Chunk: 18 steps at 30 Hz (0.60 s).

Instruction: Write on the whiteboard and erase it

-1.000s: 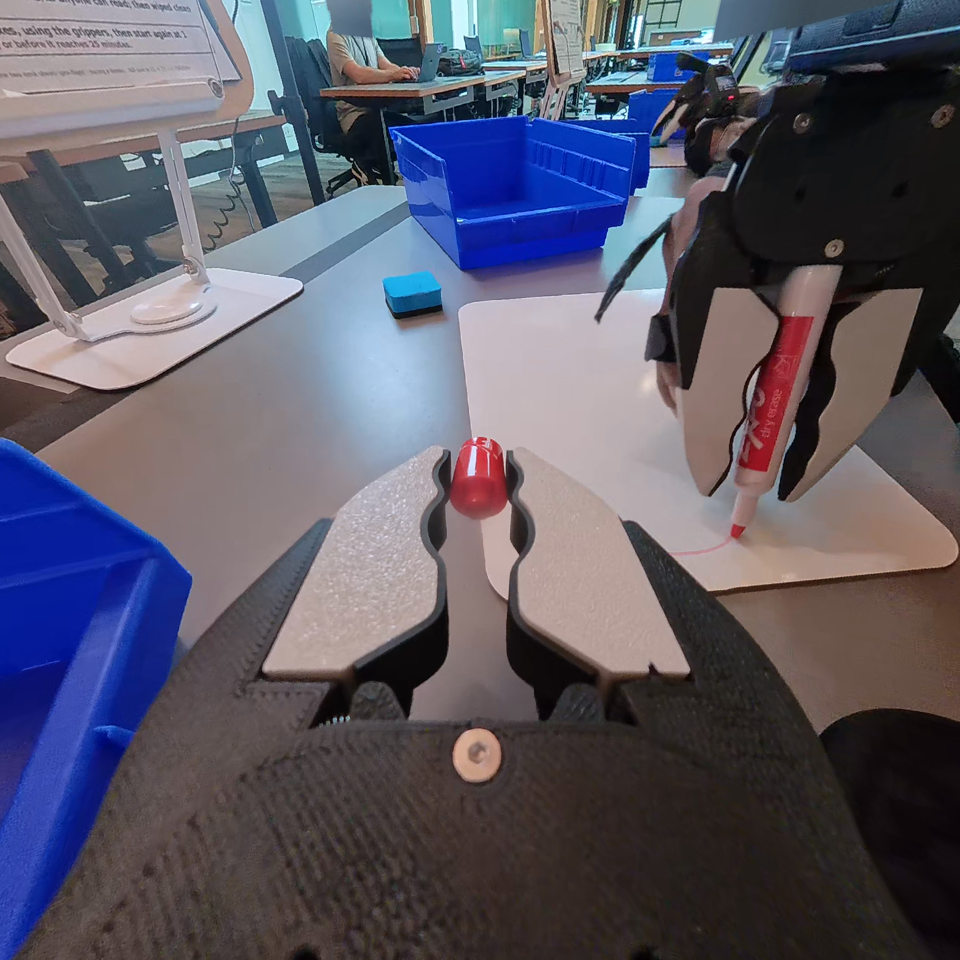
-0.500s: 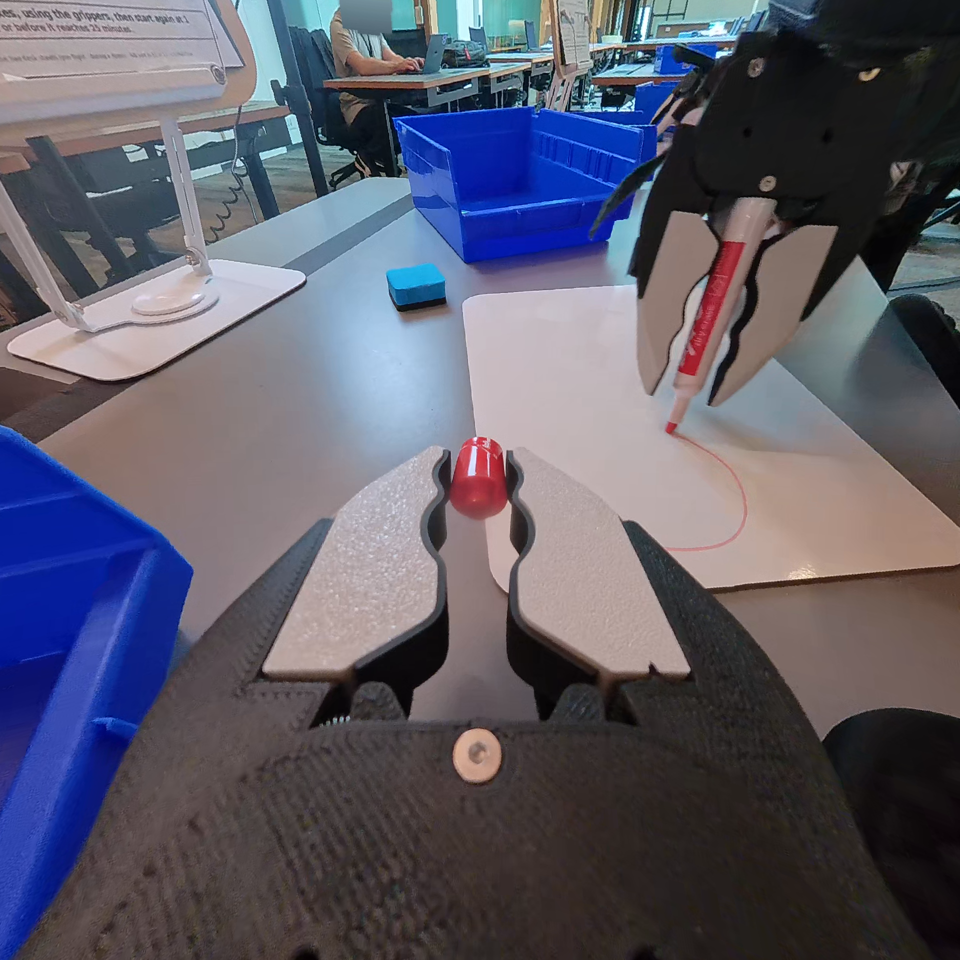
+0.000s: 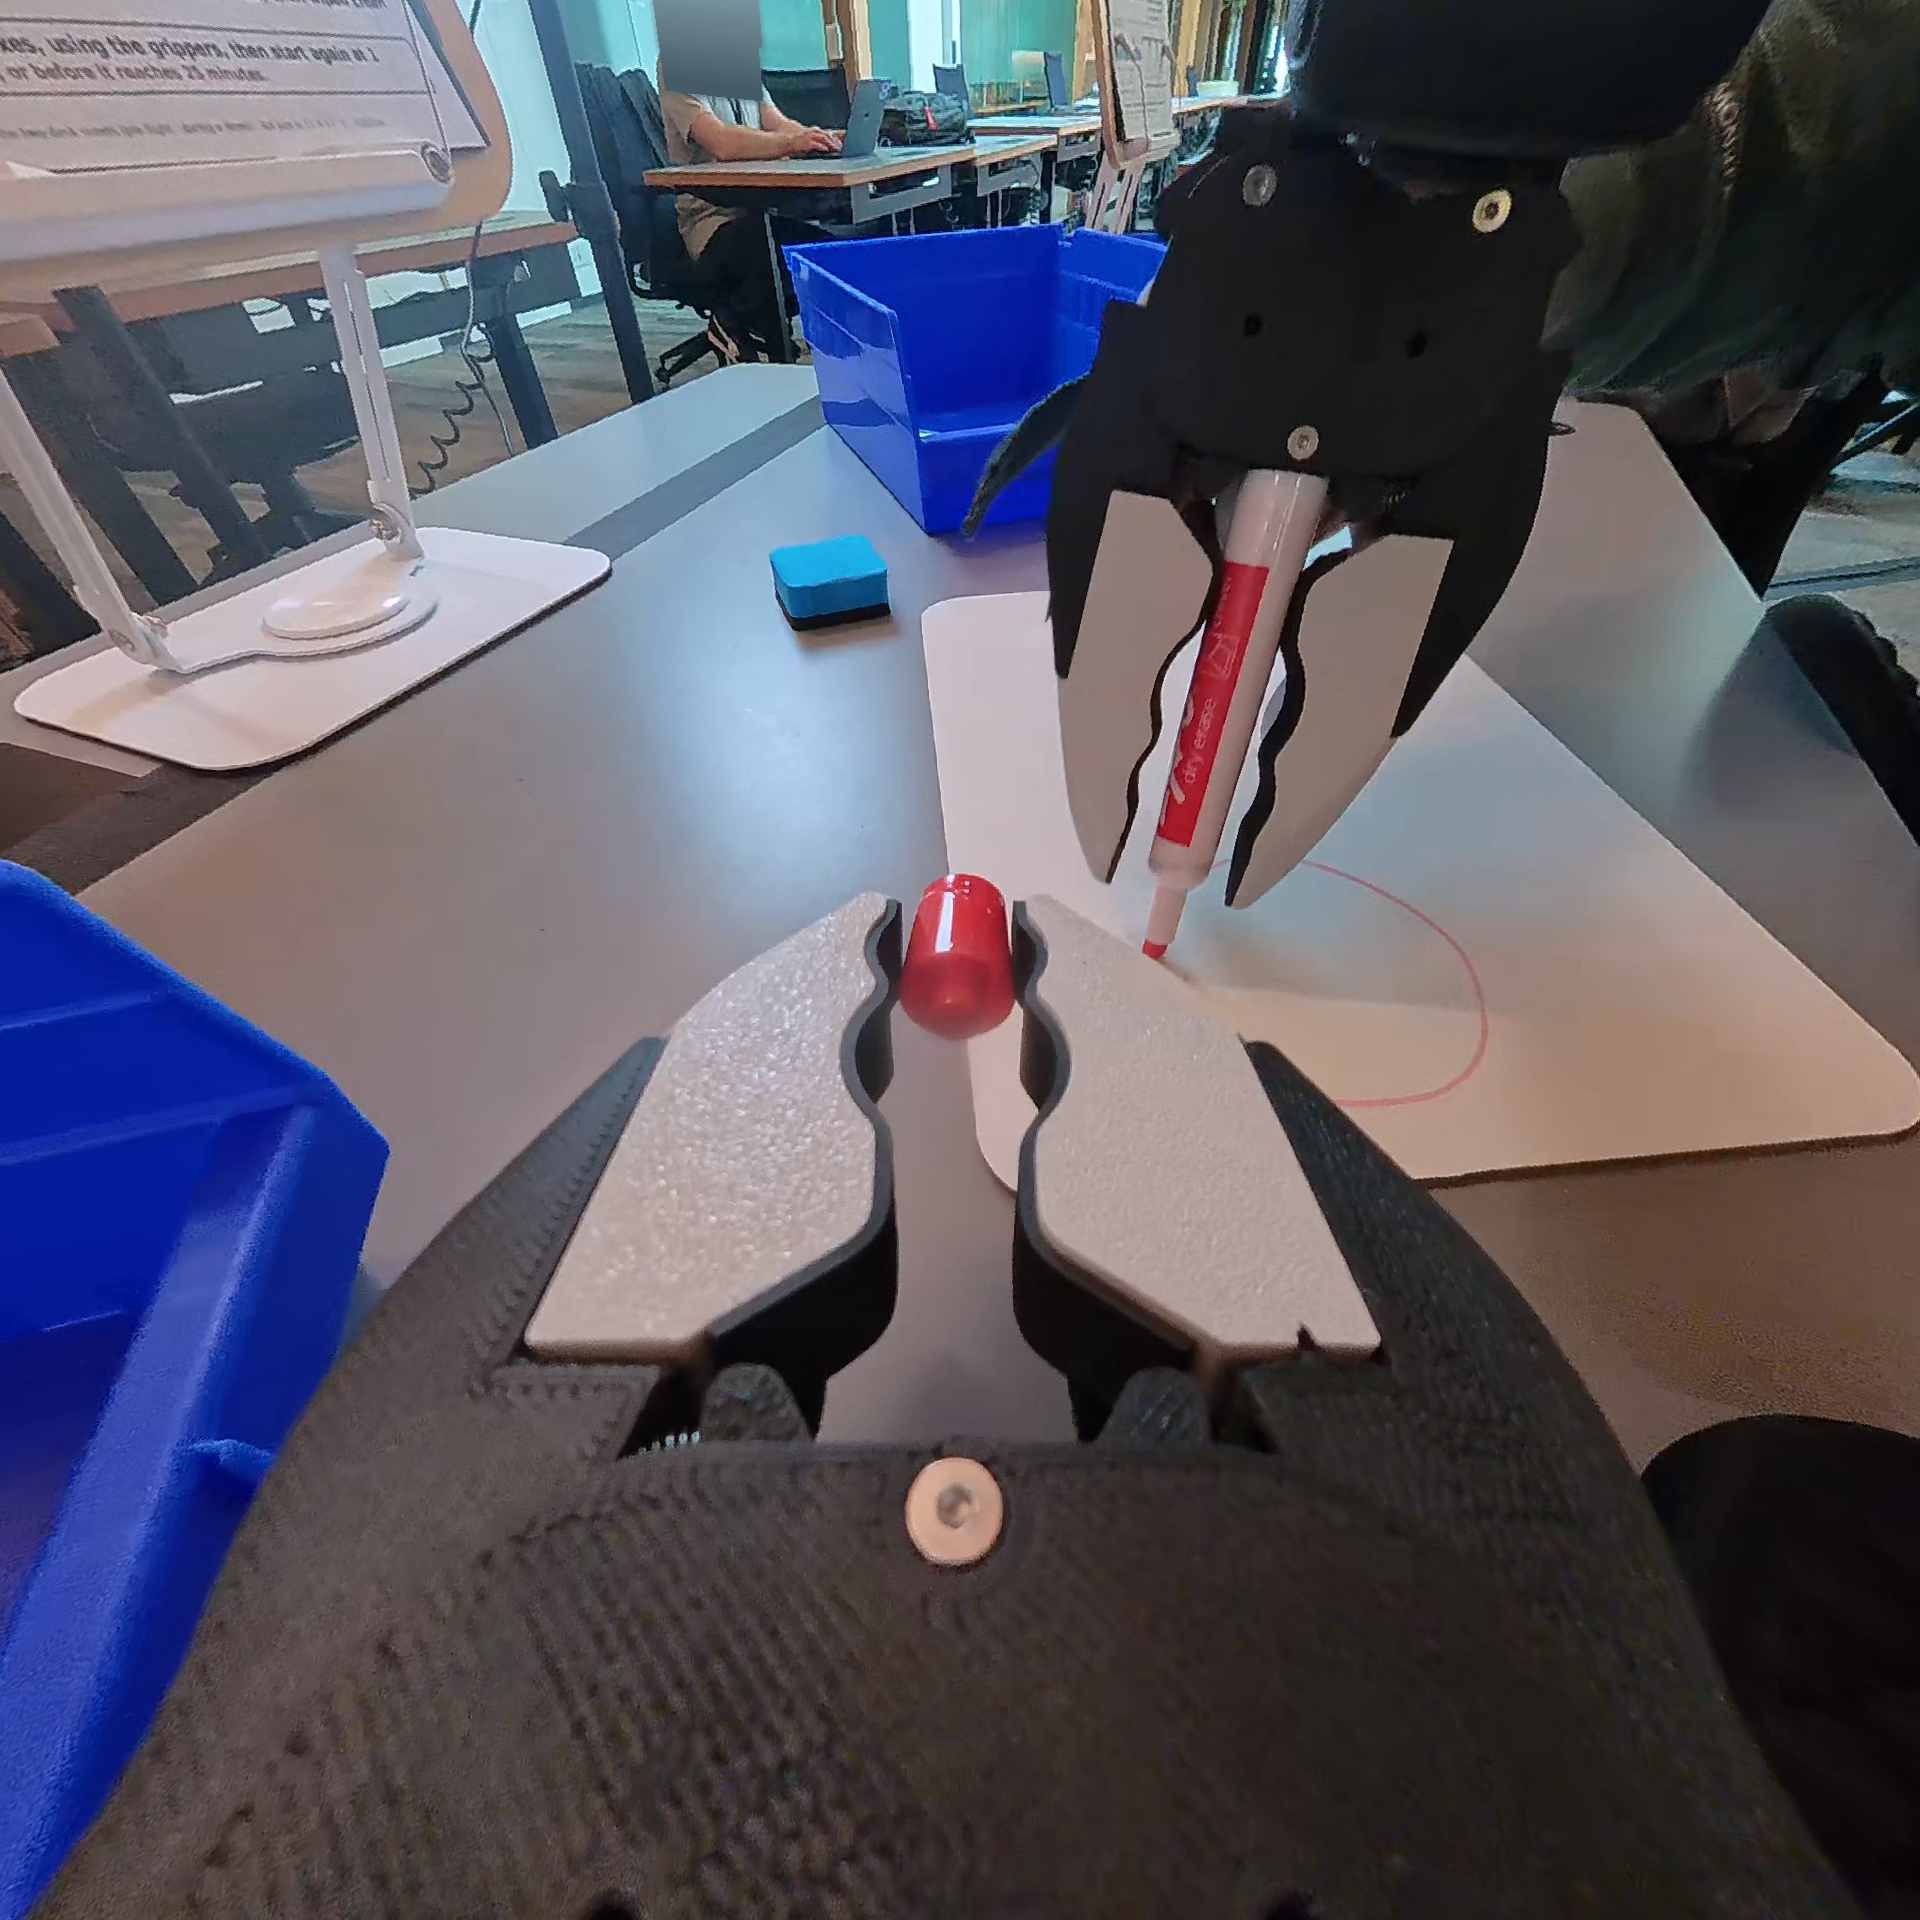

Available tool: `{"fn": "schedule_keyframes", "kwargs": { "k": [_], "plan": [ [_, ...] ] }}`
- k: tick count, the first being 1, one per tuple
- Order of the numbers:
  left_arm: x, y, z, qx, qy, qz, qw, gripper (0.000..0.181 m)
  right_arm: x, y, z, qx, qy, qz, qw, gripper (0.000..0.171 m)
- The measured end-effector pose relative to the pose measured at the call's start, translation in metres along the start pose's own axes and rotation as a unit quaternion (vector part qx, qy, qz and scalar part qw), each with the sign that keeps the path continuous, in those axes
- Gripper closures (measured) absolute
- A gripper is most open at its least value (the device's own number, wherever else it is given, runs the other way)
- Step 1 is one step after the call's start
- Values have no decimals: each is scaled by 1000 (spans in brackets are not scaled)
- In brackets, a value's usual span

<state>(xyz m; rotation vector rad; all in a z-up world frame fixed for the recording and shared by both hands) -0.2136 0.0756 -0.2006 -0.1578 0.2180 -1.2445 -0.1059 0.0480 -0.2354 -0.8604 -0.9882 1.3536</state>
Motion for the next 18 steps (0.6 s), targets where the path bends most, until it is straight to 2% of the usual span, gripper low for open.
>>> {"fn": "schedule_keyframes", "kwargs": {
  "k": [4, 7, 12, 18],
  "plan": [
    [0, 0, 0, 0, 0, 0, 1000, 161, -2, 5, 14, 13, -14, 10, 1000, 138],
    [-1, -1, 0, 1, -1, 1, 1000, 161, 0, -5, 13, 32, -5, 9, 999, 138],
    [-2, 0, -2, 0, -6, 0, 1000, 161, 12, -28, -18, 44, 40, -16, 998, 138],
    [-2, 1, -4, -3, -9, 1, 1000, 161, 10, -33, -46, 39, 68, -22, 997, 138]
  ]
}}
Point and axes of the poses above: each gripper's, where its closed fingertips meet, y out along the fingers, z out of its top, x = y × z across the jaws, the point moved 3 cm from there along -y, back along the fingers, and after that the axes turned 3 degrees about y, right-handed, at the moved point
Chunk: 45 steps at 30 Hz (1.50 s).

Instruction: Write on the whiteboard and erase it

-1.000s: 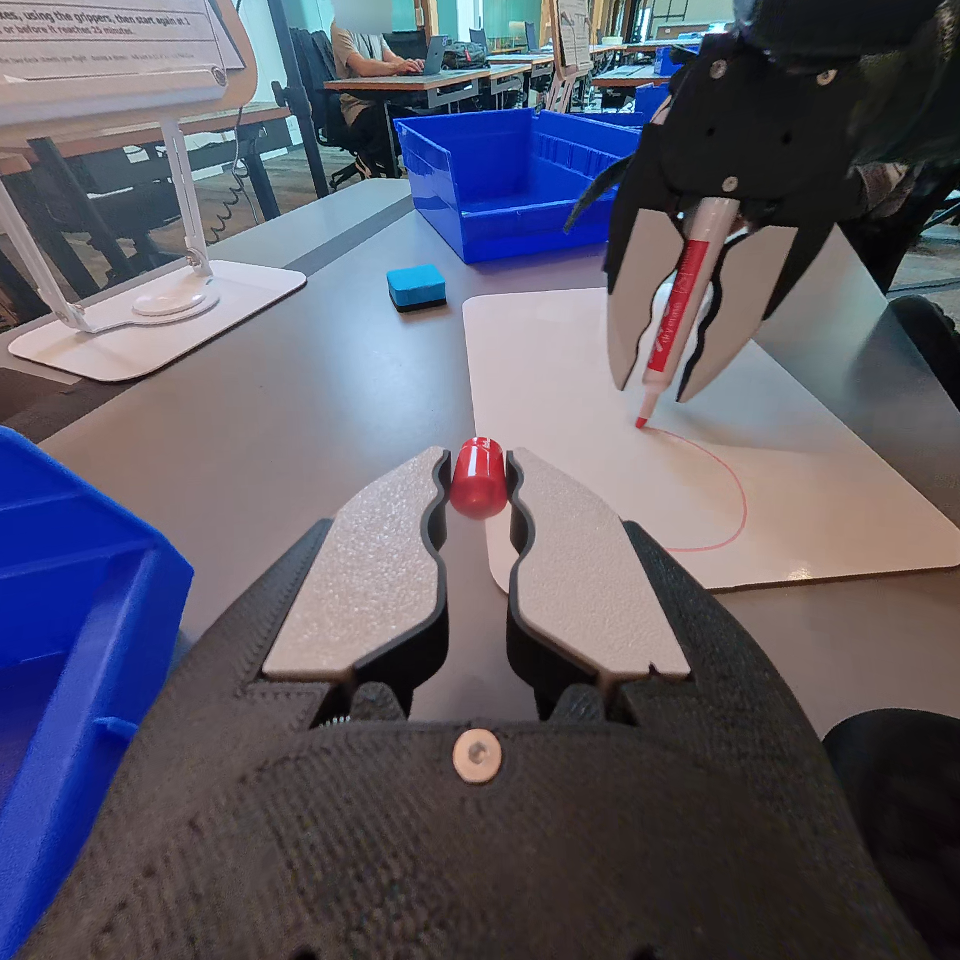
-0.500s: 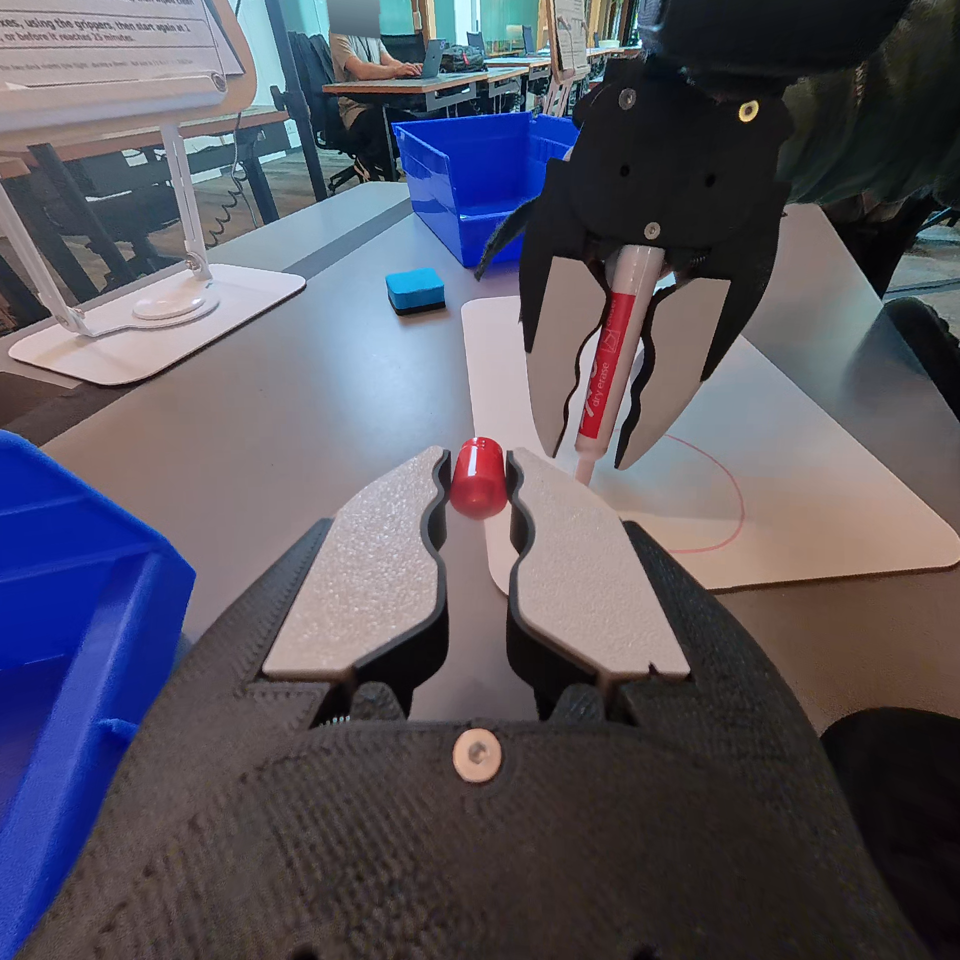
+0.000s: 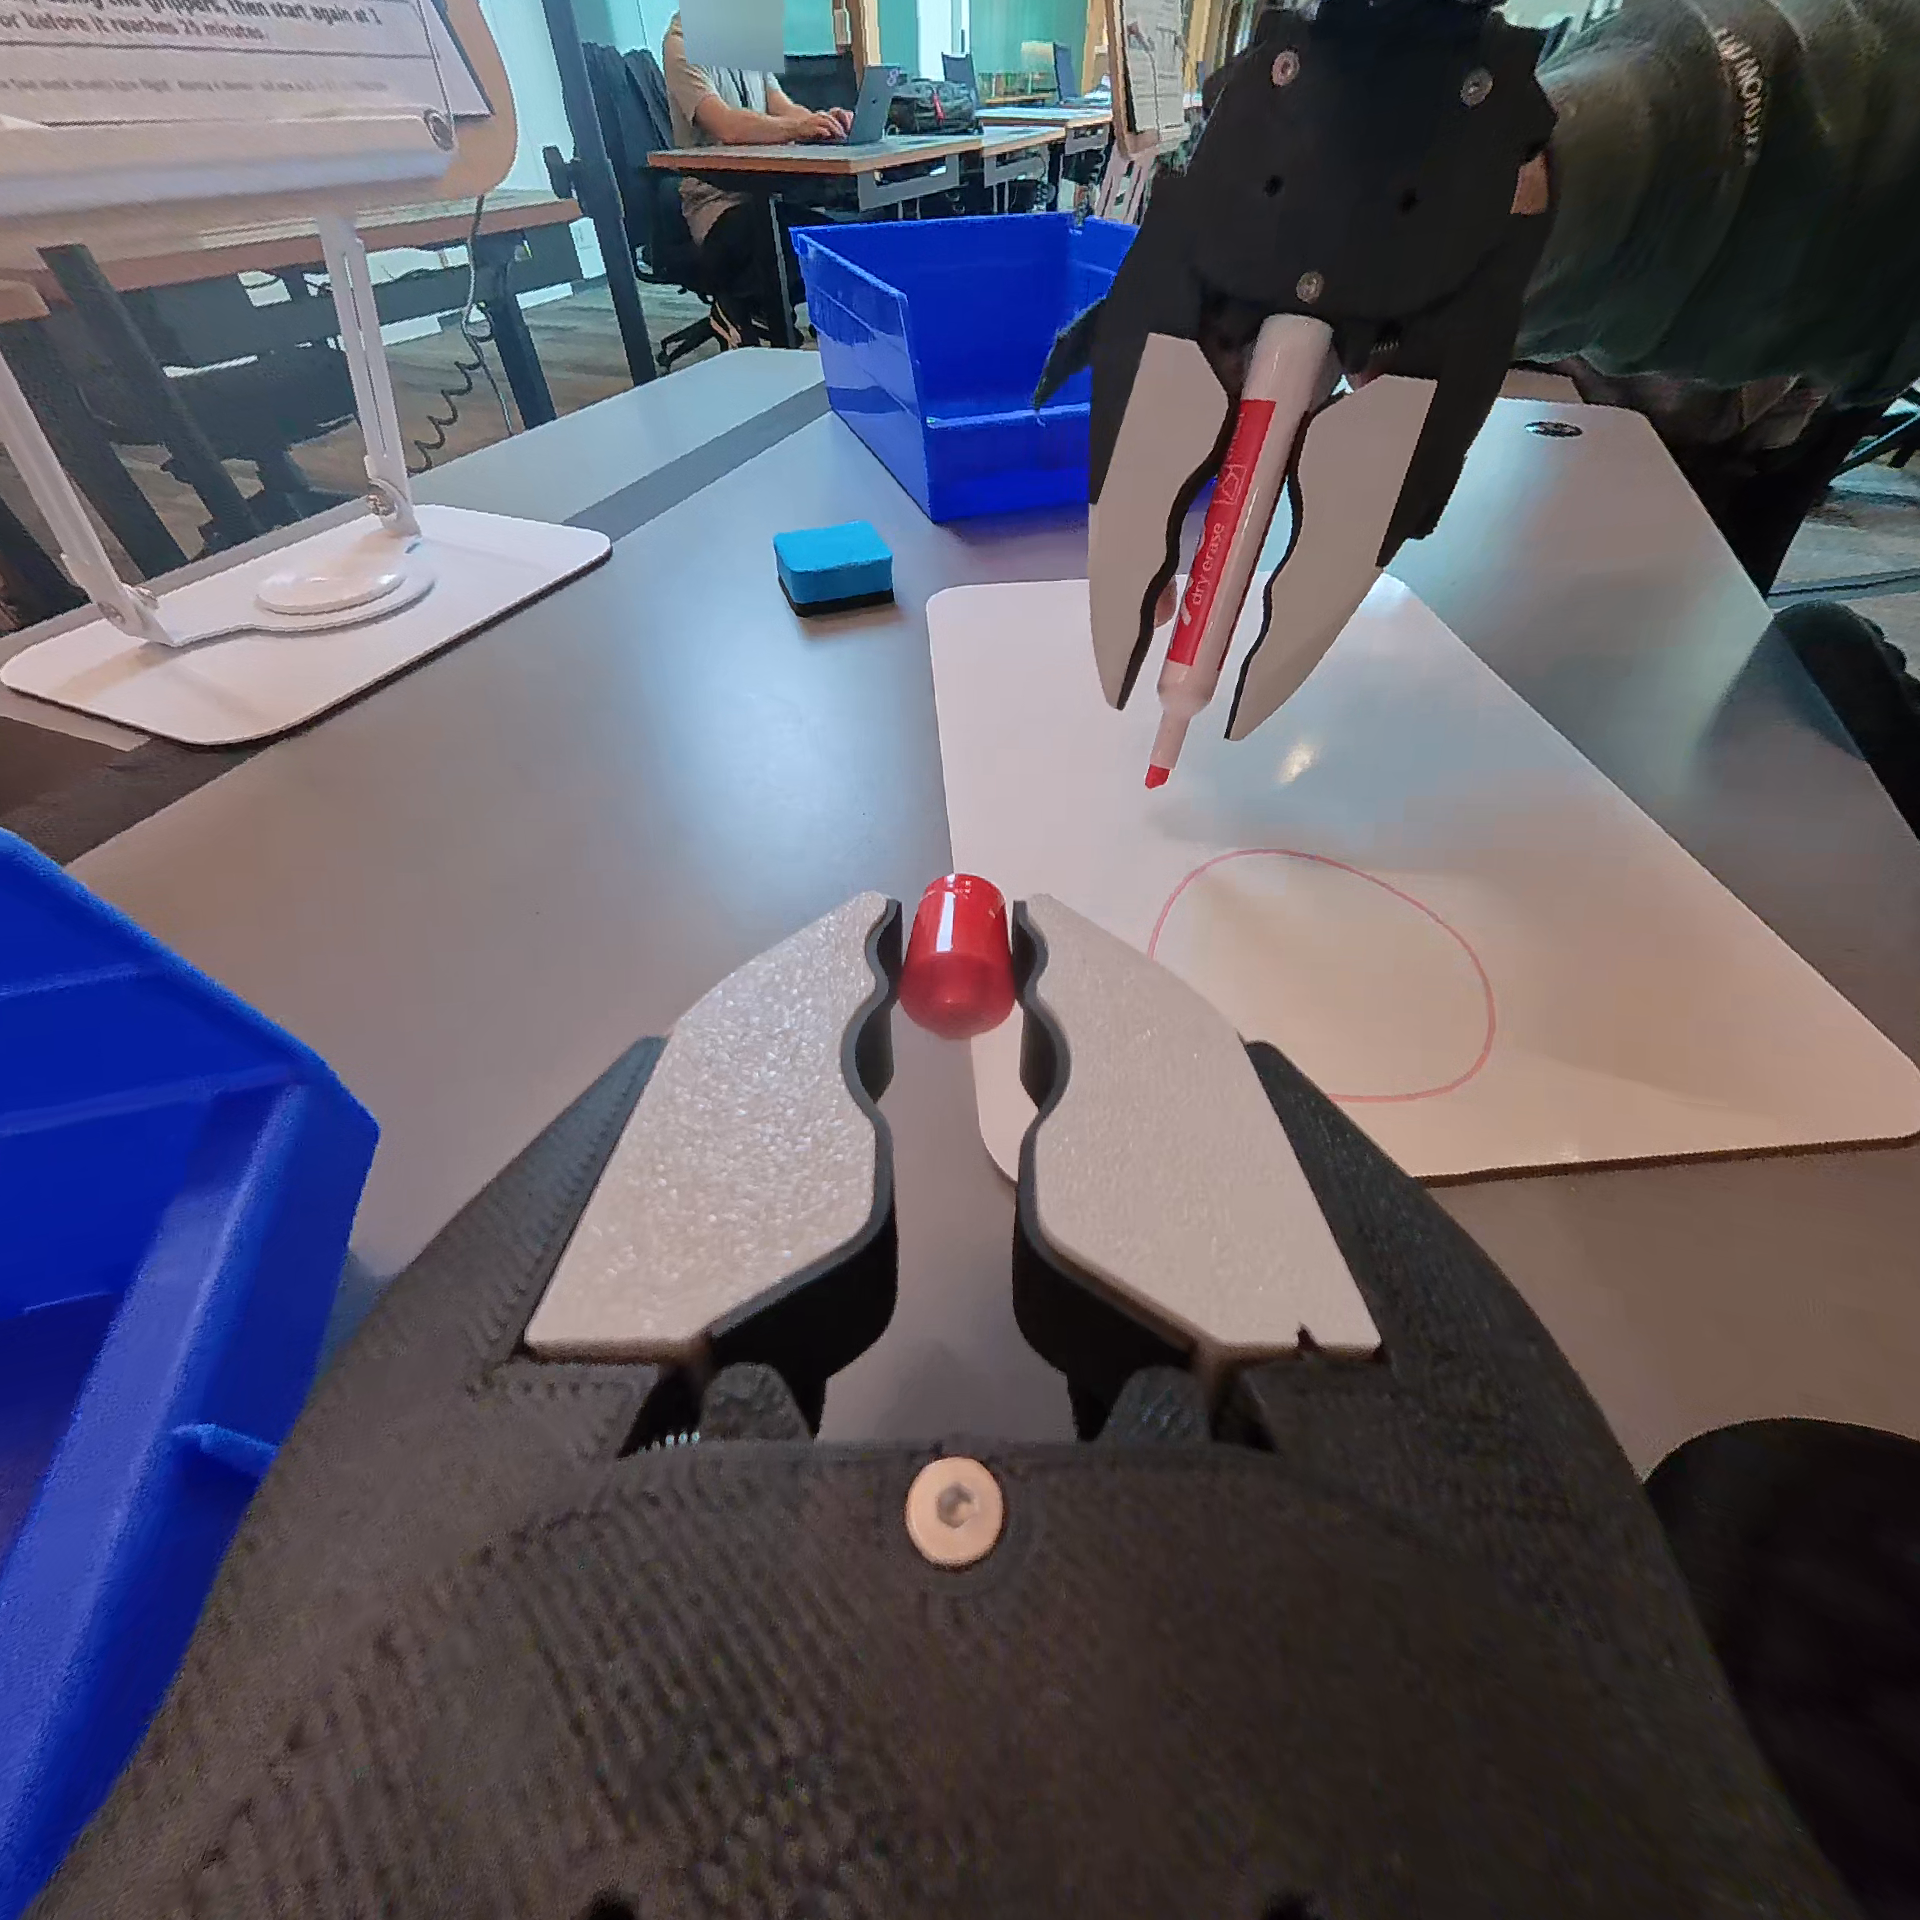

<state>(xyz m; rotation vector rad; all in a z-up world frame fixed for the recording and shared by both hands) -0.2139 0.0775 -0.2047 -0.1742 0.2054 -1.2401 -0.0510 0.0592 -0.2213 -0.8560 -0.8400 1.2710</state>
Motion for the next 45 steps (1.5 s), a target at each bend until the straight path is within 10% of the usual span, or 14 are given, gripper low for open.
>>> {"fn": "schedule_keyframes", "kwargs": {
  "k": [45],
  "plan": [
    [1, 0, 0, 2, -2, -4, 1000, 161, 8, 17, 1, -21, -11, 7, 1000, 138]
  ]
}}
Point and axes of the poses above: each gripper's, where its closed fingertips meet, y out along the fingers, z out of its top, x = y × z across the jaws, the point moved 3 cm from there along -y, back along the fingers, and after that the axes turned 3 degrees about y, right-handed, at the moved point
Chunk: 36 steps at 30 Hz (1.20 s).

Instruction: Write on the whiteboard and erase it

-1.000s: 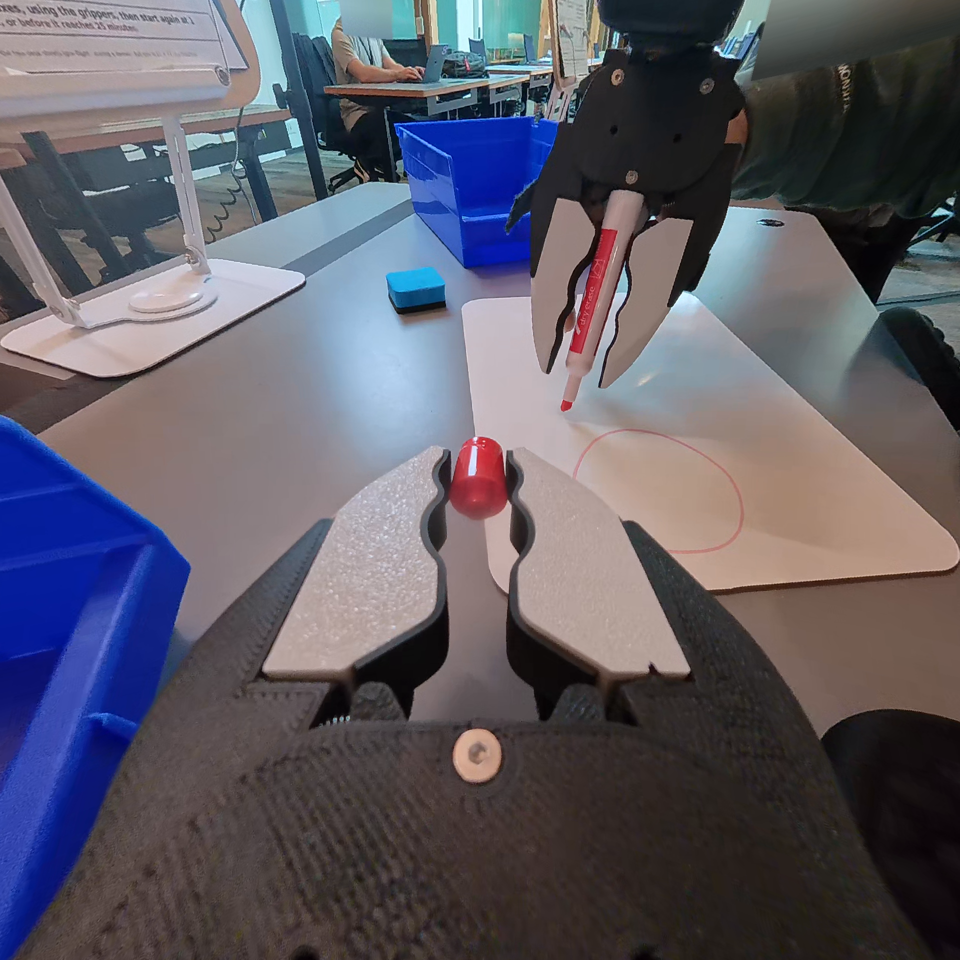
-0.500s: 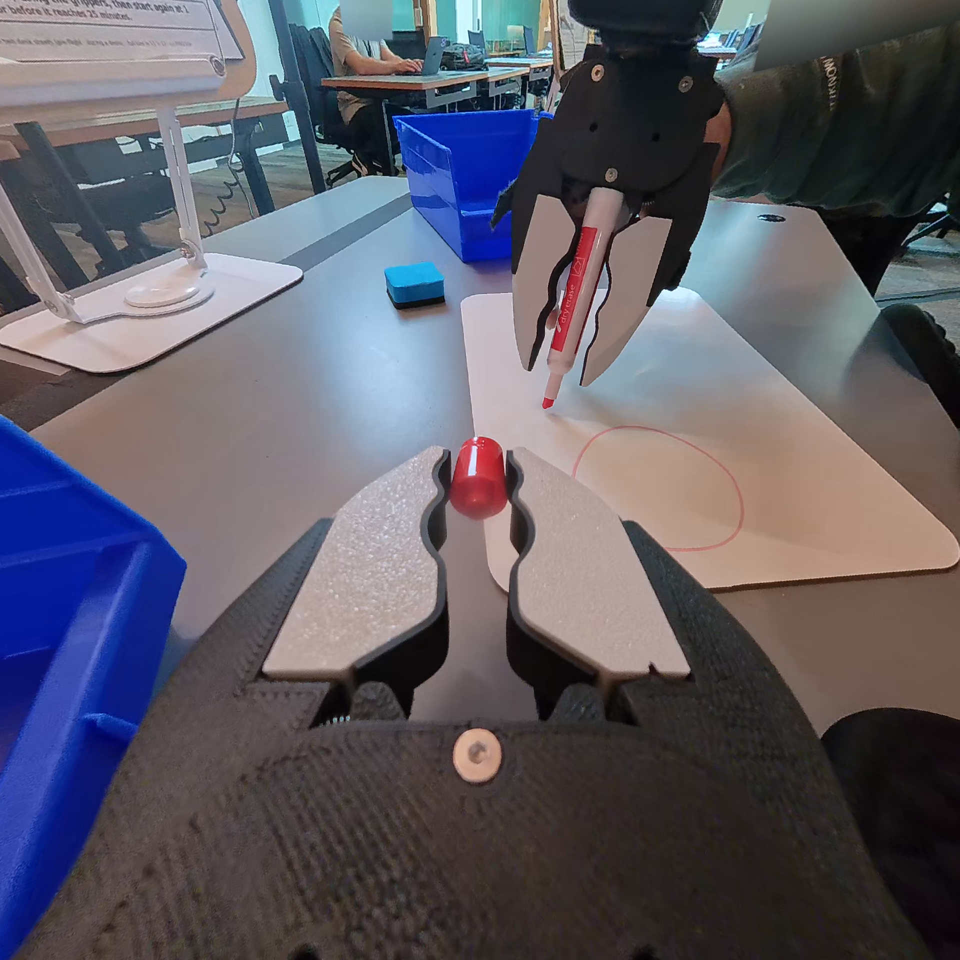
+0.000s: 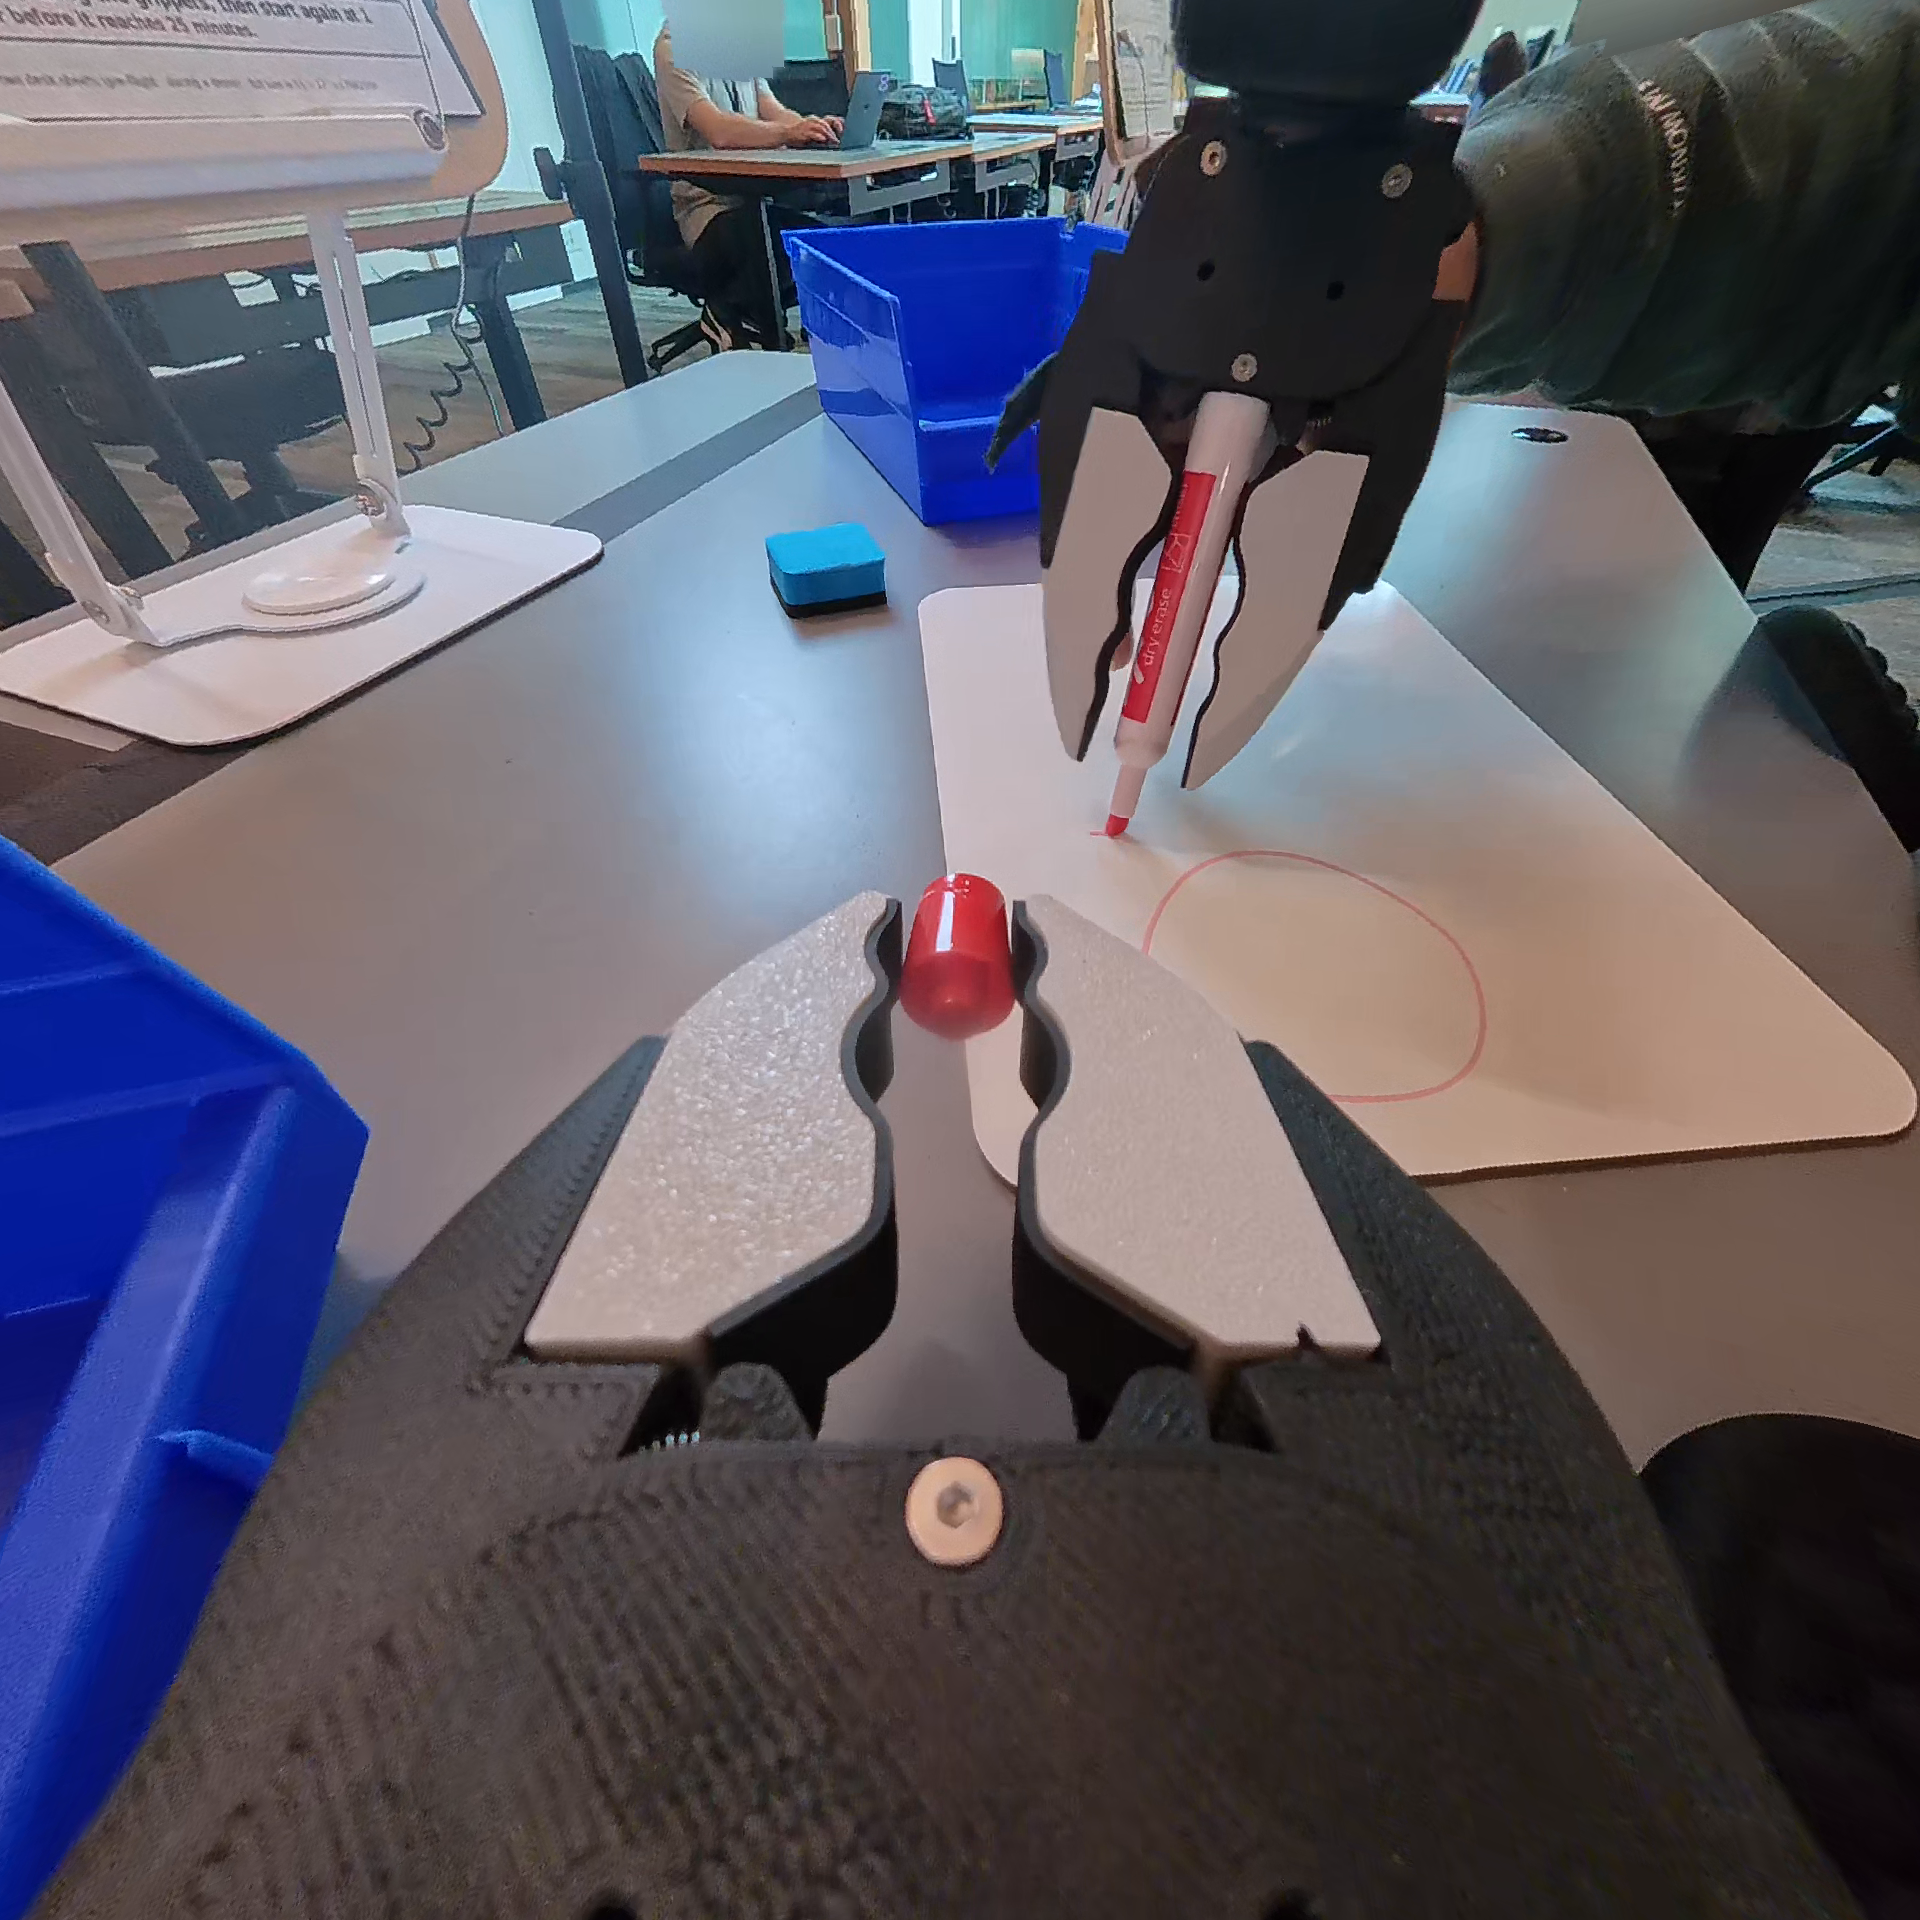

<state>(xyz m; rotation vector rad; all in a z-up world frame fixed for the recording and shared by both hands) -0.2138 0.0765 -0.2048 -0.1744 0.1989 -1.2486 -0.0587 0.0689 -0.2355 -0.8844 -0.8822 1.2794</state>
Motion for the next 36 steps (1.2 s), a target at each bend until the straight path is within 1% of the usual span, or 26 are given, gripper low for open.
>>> {"fn": "schedule_keyframes", "kwargs": {
  "k": [12, 16, 19, 24, 28, 36],
  "plan": [
    [1, 1, -1, -2, -2, -1, 1000, 161, -57, -15, -29, -29, -10, 20, 999, 138],
    [2, 2, -2, -3, -1, -1, 1000, 161, -67, -18, -32, -35, -16, 19, 999, 138],
    [2, 2, -2, -3, -1, -1, 1000, 161, -61, -18, -28, -29, -21, 7, 999, 138],
    [2, 1, -1, -1, -1, 0, 1000, 161, -26, -18, -8, 4, -21, -29, 999, 138],
    [1, 1, -1, -1, -2, -2, 1000, 161, -6, -10, 0, 1, -24, -34, 999, 138],
    [2, 1, 0, 1, -2, -5, 1000, 161, 3, 1, 1, -8, -22, -25, 999, 138]
  ]
}}
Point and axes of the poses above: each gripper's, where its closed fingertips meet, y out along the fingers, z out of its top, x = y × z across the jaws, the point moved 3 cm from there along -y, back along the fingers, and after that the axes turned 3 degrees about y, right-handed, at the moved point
